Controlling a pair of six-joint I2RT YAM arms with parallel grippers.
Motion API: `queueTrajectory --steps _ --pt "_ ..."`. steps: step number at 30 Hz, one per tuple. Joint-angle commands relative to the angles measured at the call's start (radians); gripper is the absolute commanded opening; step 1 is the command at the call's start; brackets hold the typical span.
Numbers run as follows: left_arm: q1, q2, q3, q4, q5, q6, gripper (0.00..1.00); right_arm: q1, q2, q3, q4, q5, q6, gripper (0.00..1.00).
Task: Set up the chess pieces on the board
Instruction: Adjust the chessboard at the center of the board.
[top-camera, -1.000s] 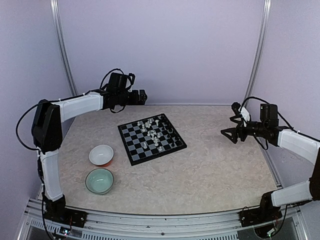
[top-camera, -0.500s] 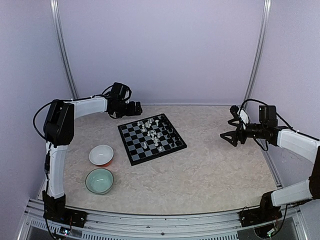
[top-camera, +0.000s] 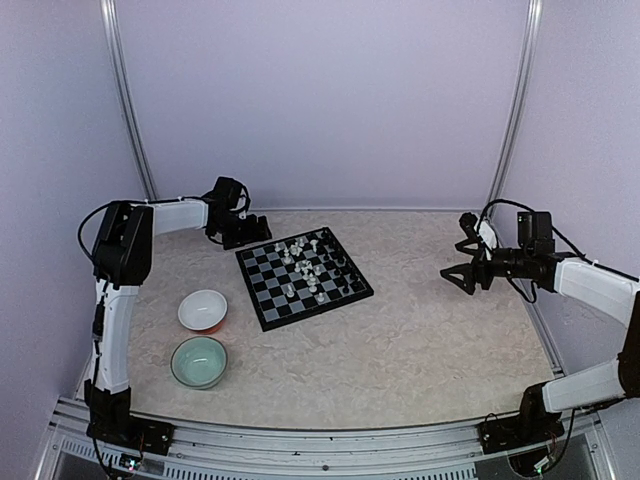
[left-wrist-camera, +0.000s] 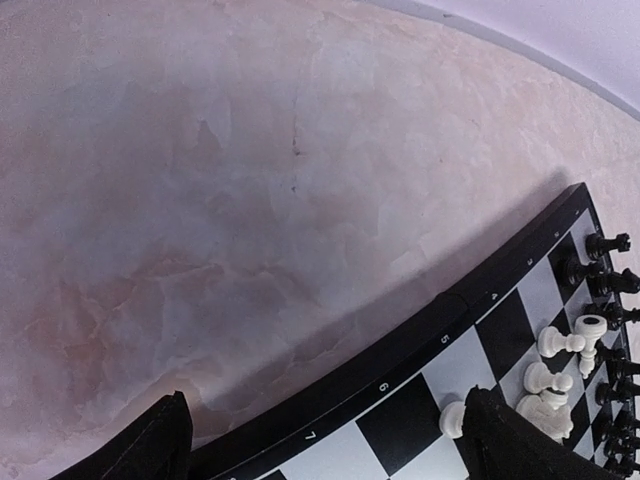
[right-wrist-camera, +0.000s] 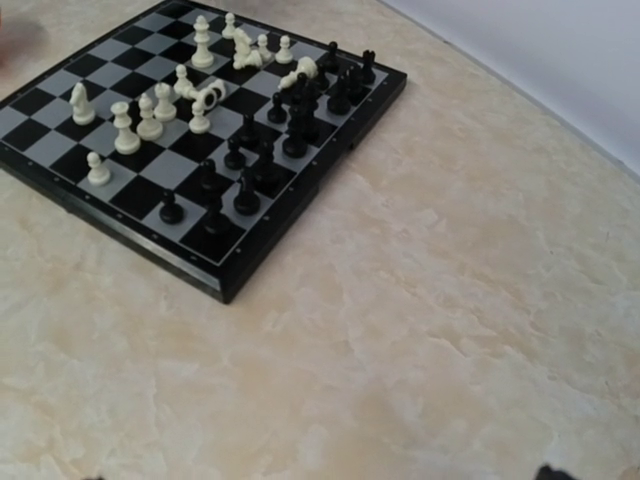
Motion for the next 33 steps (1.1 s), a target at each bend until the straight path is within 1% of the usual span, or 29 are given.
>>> queueTrajectory --steps 1,9,14,19,21,23,30,33 --pt "0.003 0.038 0.057 -0.030 0.027 0.025 0.93 -0.006 -0.005 0.023 -0.009 -0.008 -0.012 0.92" --pt "0.005 0.064 0.040 -0.038 0.059 0.041 0.90 -0.006 0.004 0.026 -0.016 -0.008 -0.019 0.92" --pt "0.004 0.061 0.023 -0.039 0.095 0.028 0.86 -0.006 0.011 0.033 -0.031 -0.010 -0.024 0.91" --pt "0.003 0.014 -0.070 0.009 0.129 0.022 0.78 -0.004 0.012 0.038 -0.041 -0.014 -0.035 0.91" --pt "0.002 0.000 -0.094 0.015 0.153 0.021 0.73 0.000 0.014 0.042 -0.048 -0.018 -0.040 0.91" --pt "-0.005 -0.006 -0.110 0.009 0.173 0.021 0.70 0.004 0.015 0.043 -0.053 -0.018 -0.044 0.91" --pt "-0.065 -0.062 -0.208 0.005 0.162 0.027 0.69 0.011 0.014 0.048 -0.067 -0.020 -0.054 0.90" --pt "-0.100 -0.100 -0.273 0.003 0.167 0.033 0.69 0.011 0.011 0.050 -0.072 -0.024 -0.057 0.90"
